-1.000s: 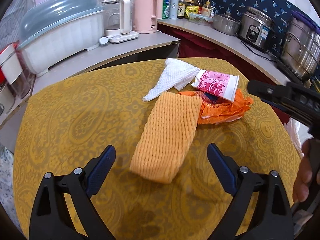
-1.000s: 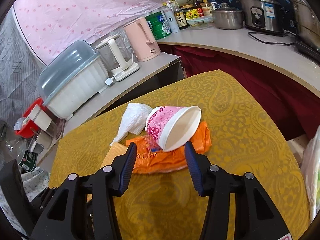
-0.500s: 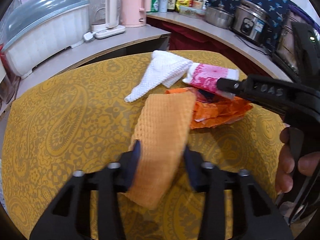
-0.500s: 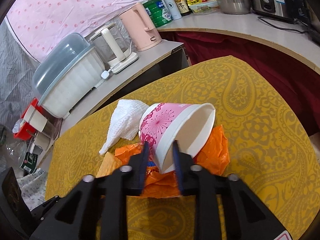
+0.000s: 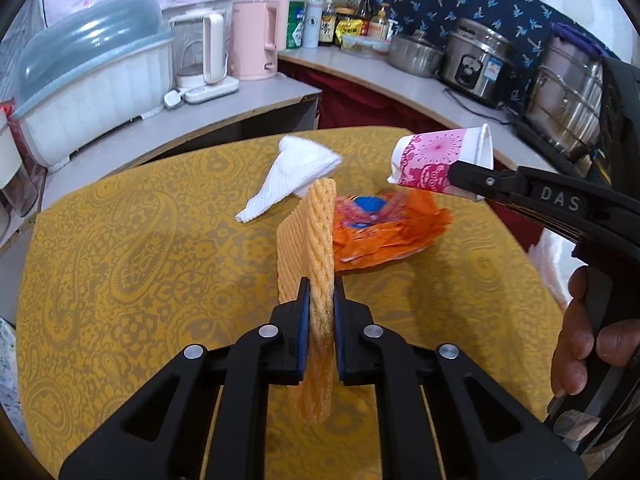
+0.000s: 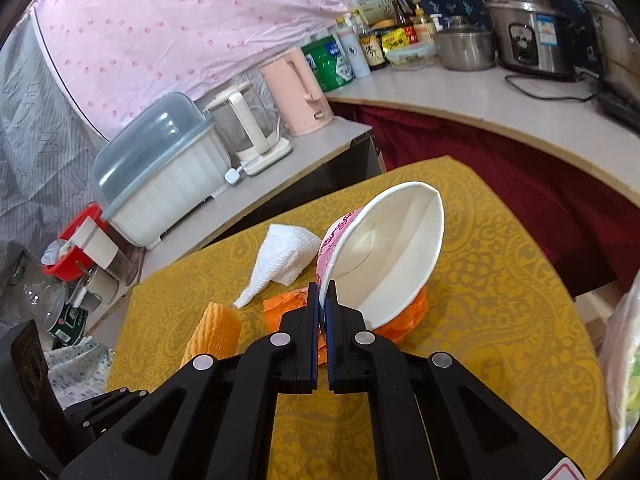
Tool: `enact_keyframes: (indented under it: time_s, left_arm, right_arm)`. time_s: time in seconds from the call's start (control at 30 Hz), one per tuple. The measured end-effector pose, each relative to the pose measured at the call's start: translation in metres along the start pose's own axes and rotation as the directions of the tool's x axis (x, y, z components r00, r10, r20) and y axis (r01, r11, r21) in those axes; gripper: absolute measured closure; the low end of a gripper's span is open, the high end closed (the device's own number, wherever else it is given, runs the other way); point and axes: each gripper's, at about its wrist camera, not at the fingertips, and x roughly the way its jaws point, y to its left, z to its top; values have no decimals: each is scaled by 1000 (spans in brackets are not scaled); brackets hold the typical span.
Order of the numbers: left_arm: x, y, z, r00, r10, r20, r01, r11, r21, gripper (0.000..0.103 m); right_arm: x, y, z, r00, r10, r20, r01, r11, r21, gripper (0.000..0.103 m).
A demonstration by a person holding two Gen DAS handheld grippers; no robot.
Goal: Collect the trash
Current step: 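Carry the orange sleeve and pink-white paper cup over the white bin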
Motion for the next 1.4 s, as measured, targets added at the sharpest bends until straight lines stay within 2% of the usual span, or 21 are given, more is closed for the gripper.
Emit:
enact_keyframes:
  time_s: [0.33,0.63,1.03,1.4]
  left_arm:
    - [-61,-52,4,996,-32,84,28,998,47,93]
    - [-100,-128,4,985,-102,136,83,986,142,93]
    - [-112,-218,-11,973,-194,128,158,955,250,93]
    - [-109,-277,-27,967,-237,94,196,926,322,93]
  right_arm:
    - [-96,-18,4,993,-17,113,14,1000,25,99]
    - [-181,-58,-5,975,-79,210,64,995,76,99]
    - [-266,-140,-33,940,-205,274,154,968,198,99]
    - [-302,-192,-63,921,-276,274,197,939,282,99]
